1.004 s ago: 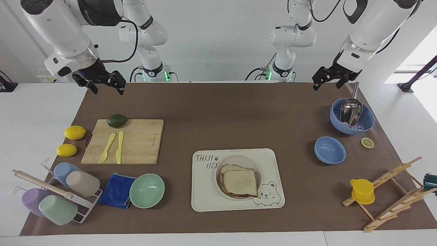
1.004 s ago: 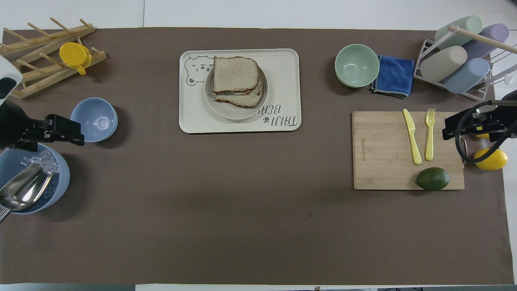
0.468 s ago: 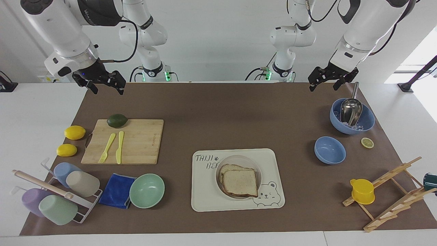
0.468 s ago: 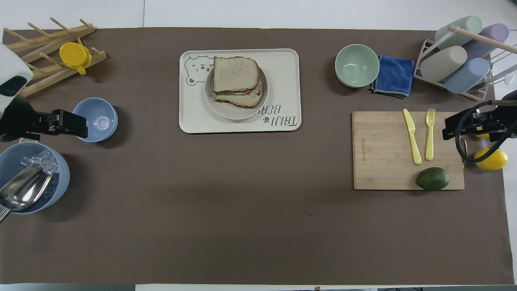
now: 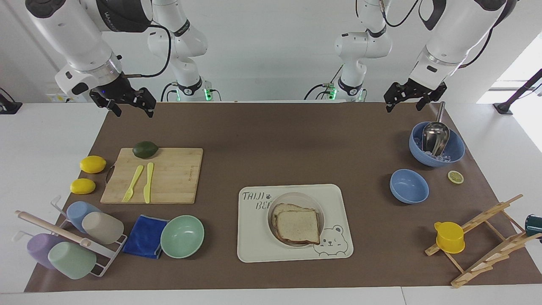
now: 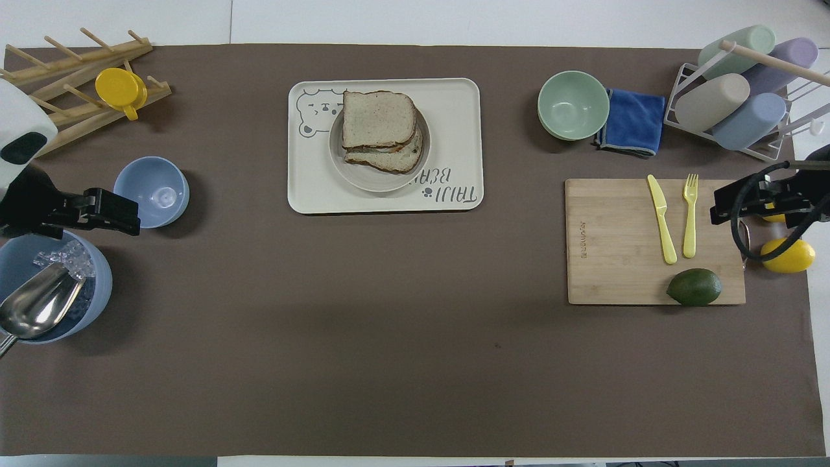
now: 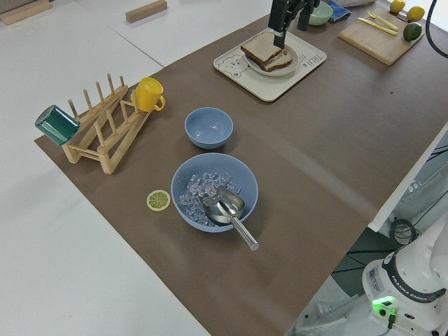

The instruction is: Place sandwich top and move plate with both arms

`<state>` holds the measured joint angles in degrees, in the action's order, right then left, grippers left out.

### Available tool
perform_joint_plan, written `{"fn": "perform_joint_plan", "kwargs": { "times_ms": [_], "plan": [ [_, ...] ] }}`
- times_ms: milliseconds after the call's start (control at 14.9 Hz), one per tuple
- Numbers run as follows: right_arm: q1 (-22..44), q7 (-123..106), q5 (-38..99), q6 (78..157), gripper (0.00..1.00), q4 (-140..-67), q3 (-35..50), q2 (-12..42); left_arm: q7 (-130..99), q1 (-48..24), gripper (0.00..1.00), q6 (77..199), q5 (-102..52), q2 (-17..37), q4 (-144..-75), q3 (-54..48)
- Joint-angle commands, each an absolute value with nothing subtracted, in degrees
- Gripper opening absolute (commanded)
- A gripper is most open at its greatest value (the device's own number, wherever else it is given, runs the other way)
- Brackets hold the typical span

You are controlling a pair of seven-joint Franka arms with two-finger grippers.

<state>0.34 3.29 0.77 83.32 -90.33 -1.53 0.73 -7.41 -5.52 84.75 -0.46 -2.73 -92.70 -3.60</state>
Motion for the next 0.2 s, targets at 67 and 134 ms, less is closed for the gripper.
{"fn": "perform_joint_plan", "kwargs": {
  "times_ms": [67,134],
  "plan": [
    [-0.5,2.0,1.8,82.5,1.00,-90.8,-1.2,0.0,-6.8,-4.3,1.00,85.0,-0.4,-3.6,-92.9,-4.3],
    [-0.5,2.0,1.8,82.4,1.00,-90.8,-1.2,0.0,-6.7,-4.3,1.00,84.9,-0.4,-3.6,-92.9,-4.2]
  ]
}}
